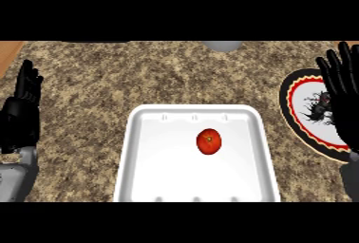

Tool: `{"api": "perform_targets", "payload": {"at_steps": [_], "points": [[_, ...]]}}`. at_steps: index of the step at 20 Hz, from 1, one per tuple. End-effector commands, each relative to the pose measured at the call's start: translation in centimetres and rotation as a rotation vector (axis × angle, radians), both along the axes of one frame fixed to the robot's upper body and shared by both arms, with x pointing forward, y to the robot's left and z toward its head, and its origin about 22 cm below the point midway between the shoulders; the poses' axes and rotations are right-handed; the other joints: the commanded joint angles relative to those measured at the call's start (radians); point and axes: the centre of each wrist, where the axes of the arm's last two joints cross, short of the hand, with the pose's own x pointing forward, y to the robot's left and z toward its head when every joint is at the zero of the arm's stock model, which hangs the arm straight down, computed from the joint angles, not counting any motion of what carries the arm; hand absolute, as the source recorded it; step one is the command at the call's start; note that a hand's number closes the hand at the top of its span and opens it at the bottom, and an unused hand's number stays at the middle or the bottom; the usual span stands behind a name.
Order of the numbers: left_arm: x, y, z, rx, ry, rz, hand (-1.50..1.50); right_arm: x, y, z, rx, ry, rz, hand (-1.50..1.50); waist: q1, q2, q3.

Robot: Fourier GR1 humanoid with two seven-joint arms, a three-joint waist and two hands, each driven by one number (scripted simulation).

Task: Pick the tomato from the tray and place it in the plate

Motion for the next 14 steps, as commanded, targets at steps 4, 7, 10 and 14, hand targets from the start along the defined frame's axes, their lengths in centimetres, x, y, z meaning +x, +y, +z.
{"api": "perform_targets", "payload": {"at_steps": [4,7,10,14], "points": [[-2.8,1.9,-2.8,0.131,0.111,-0.106,0.00,1.2,6.9,-1.3,0.334,0.234,0.167,-1.50,0.031,-0.006,0.007],[-3.9,1.9,-5.2,0.156,0.235,-0.146,0.00,1.0,3.4,-2.0,-0.125,0.257,-0.133,-1.50,0.009,-0.003,-0.007],[-6.8,2.5,-7.5,0.138,0.274,-0.174,0.00,-1.6,10.6,-4.3,0.218,0.151,-0.276,-1.50,0.002,-0.013,0.005],[-7.1,4.4,-6.7,0.167,0.257,-0.169,0.00,-4.7,14.7,-4.5,0.346,0.117,-0.347,-1.50,-0.003,-0.009,0.008]]}}
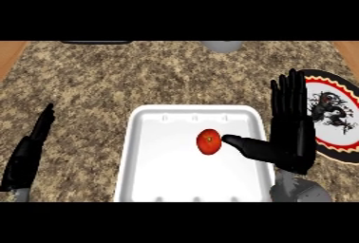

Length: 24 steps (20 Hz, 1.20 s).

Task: Pick the tomato from the tray and place it in the plate

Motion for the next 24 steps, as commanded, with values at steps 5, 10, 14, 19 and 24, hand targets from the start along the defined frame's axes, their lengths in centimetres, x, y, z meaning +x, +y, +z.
{"api": "perform_targets", "payload": {"at_steps": [5,10,14,19,24], "points": [[-3.1,-0.8,-2.3,-0.015,0.012,-0.011,0.00,-7.4,3.1,0.5,-0.020,-0.017,-0.006,-1.50,-0.010,0.001,0.002],[-1.4,0.7,-1.3,0.005,0.002,-0.020,0.00,-6.2,0.1,1.1,-0.340,0.139,0.137,-1.50,-0.006,0.004,-0.001],[-0.9,0.7,0.1,0.004,0.013,-0.014,0.00,-6.9,-2.3,3.0,-0.538,0.264,0.196,-1.50,-0.013,0.002,0.000],[-1.0,1.3,-0.4,0.019,0.005,-0.026,0.00,-4.7,-2.4,6.4,-0.649,0.389,0.225,-1.50,-0.002,0.005,0.001],[-1.6,0.3,-1.4,-0.003,-0.003,-0.039,0.00,-1.7,-1.4,5.5,-0.757,0.524,0.328,-1.50,0.003,0.006,0.002]]}}
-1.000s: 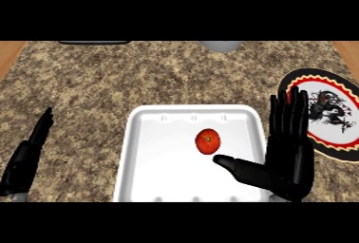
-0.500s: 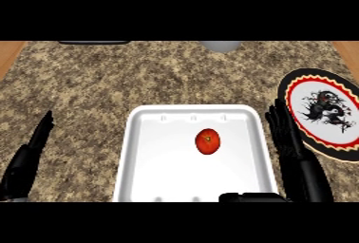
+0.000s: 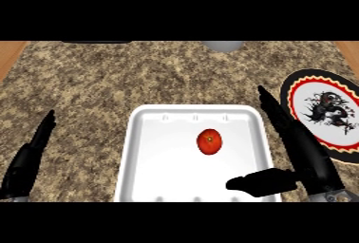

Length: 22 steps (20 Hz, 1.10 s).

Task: Pick the tomato from the tray and place it in the plate

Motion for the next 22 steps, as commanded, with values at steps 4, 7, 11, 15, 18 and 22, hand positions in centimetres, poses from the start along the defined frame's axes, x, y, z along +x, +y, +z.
{"api": "perform_targets", "payload": {"at_steps": [4,7,11,15,18,22], "points": [[-0.1,0.0,-0.1,0.015,0.006,0.009,0.00,3.5,1.8,-0.4,-0.137,0.167,0.111,-1.50,0.001,0.001,0.002],[1.8,0.2,-1.1,-0.005,0.005,-0.002,0.00,5.4,2.8,0.4,-0.215,0.206,0.151,-1.50,-0.003,0.003,0.001],[-0.1,0.4,-1.3,-0.006,0.002,0.019,0.00,4.1,2.2,-1.2,-0.341,0.267,0.237,-1.50,-0.006,-0.001,0.001],[0.9,-0.2,0.2,-0.002,0.006,0.014,0.00,6.7,3.1,-2.5,-0.337,0.282,0.264,-1.50,-0.006,0.000,0.002],[-0.4,0.4,-1.3,0.002,0.007,0.009,0.00,8.0,-0.1,-3.7,-0.335,0.306,0.303,-1.50,-0.006,0.000,0.002],[1.2,-0.6,0.7,-0.013,0.015,0.005,0.00,6.2,2.1,-4.0,-0.343,0.315,0.318,-1.50,-0.010,-0.001,0.002]]}}
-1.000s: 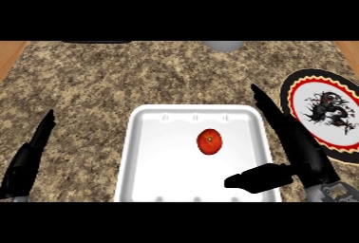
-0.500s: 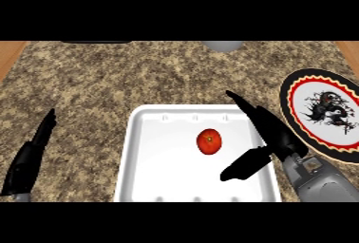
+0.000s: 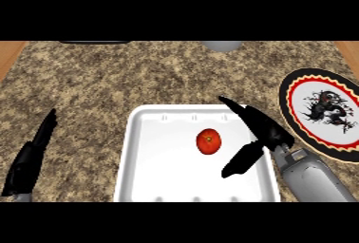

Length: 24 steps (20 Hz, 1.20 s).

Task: Pick the tomato from the tray and place it in the plate

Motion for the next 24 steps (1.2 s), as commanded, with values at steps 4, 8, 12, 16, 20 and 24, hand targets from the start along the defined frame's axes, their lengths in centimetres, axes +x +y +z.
{"api": "perform_targets", "payload": {"at_steps": [4,8,12,16,20,24], "points": [[0.2,2.4,0.3,0.003,-0.002,0.001,0.00,1.4,2.6,-1.4,0.021,0.031,0.058,-1.50,0.002,0.000,0.000],[0.4,-0.2,0.2,-0.008,-0.001,0.016,0.00,0.8,0.9,-4.1,-0.018,0.075,0.069,-1.50,-0.001,0.000,0.000],[-1.6,0.9,-1.6,-0.005,0.006,0.017,0.00,-0.1,2.3,-4.4,-0.031,0.065,0.065,-1.50,-0.001,-0.001,0.000],[-0.3,0.6,0.1,-0.013,-0.006,0.001,0.00,-0.9,2.7,-5.1,-0.013,0.075,0.059,-1.50,-0.004,-0.001,0.000],[-0.1,1.1,-0.7,-0.003,-0.002,0.004,0.00,2.3,2.8,-6.4,-0.022,0.089,0.084,-1.50,0.000,0.000,0.000],[-0.3,-1.3,0.8,-0.007,-0.019,0.004,0.00,0.5,1.8,-8.6,0.068,0.023,0.076,1.50,0.000,0.000,0.000]]}}
